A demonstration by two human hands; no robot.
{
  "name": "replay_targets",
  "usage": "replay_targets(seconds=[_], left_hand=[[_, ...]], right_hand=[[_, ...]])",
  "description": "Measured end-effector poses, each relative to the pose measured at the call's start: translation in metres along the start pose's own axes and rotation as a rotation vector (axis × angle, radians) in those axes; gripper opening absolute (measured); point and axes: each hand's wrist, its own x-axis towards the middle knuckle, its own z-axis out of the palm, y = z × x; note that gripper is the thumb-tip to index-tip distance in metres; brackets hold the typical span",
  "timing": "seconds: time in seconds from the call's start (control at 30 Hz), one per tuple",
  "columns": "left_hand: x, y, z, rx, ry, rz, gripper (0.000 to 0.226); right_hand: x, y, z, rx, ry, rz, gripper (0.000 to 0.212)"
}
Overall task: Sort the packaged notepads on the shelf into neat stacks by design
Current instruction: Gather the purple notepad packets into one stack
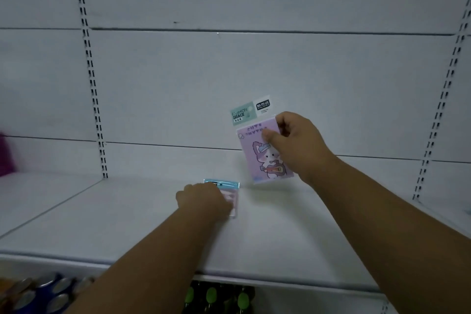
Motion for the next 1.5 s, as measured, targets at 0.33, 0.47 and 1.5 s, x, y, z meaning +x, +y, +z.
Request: replay_targets(seconds=[0.33,0.47,1.5], left_hand=[[-0.001,0.001,-0.010,-0.564,0.083,-0.161,0.059],[-0.003,-0.002,-0.010,-1.049,0.100,-0.132,0.043],[-0.222,0.431,0.001,-1.511,-0.353,0.305,0.023]], right_hand=[[0.001,0.006,0.009,0.063,0.016,-0.011,0.008],[-0.014,0.002,-0.002,0.124,0.102,0.055,0.005],[-0.155,0.157,-0.439,-0.011,0.509,0.321,0.009]])
